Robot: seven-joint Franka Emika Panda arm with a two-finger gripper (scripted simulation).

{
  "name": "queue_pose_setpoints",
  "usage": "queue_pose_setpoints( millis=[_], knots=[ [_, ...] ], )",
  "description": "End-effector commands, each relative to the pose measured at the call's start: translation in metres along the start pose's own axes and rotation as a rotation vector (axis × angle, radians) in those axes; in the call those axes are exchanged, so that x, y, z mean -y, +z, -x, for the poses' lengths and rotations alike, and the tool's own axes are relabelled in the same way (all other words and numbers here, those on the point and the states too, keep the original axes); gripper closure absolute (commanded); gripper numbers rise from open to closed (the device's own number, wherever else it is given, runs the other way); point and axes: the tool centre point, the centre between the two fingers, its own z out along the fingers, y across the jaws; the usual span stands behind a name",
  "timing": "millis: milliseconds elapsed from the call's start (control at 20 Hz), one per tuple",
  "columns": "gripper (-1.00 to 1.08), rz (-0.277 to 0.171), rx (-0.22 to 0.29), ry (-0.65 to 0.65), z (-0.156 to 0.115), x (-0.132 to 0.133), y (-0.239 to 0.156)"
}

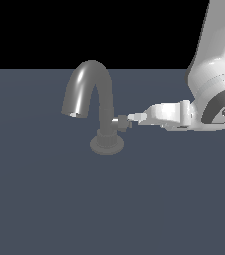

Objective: Turn on the faucet by rotating a designated handle.

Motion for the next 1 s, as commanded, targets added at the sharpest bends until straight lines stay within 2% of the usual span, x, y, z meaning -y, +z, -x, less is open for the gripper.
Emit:
queue_pose_setpoints(
  millis=[0, 400, 450, 500, 950],
  knots=[
    [1.08, 0.0, 0.002, 0.024, -0.023, 0.005, 0.0],
    [1.08, 0.001, 0.004, 0.044, -0.071, 0.019, 0.001],
    [1.08, 0.001, 0.004, 0.044, -0.071, 0.019, 0.001],
    [1.08, 0.01, 0.002, -0.031, -0.025, 0.016, 0.0],
    [1.08, 0.006, 0.003, 0.001, -0.053, 0.042, 0.0]
  ],
)
